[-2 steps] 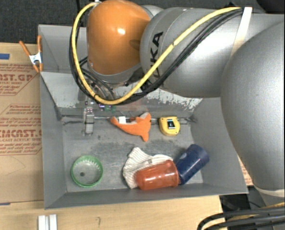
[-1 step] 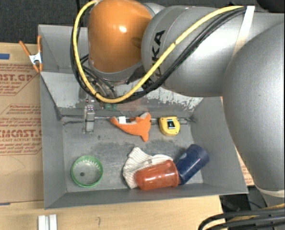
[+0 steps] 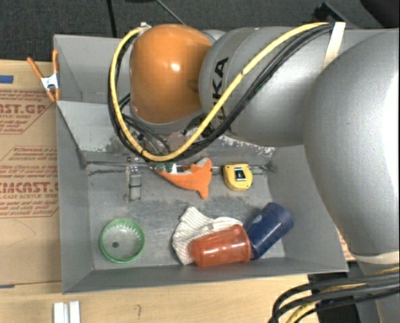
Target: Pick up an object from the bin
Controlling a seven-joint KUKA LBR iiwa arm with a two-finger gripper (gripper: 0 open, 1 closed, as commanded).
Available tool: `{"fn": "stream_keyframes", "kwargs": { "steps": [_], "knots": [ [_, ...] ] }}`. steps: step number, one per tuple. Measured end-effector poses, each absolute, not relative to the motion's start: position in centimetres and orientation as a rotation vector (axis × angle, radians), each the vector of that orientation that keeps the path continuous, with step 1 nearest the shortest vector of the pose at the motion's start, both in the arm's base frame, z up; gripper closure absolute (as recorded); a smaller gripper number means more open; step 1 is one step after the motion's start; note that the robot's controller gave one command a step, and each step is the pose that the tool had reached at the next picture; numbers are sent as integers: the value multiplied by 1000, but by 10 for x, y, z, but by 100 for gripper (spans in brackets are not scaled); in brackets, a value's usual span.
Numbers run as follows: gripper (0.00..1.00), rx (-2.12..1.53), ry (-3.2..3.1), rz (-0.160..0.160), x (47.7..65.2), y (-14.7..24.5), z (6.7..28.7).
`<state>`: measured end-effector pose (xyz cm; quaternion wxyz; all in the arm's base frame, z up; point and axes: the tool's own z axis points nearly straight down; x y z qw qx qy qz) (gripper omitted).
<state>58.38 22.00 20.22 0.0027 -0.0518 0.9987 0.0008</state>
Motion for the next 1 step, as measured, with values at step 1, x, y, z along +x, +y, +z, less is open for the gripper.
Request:
{"fn": "stream_keyframes", "kwargs": {
  "steps": [1],
  "knots": [
    [0,-168,3133,4,545,175,128]
  ]
}}
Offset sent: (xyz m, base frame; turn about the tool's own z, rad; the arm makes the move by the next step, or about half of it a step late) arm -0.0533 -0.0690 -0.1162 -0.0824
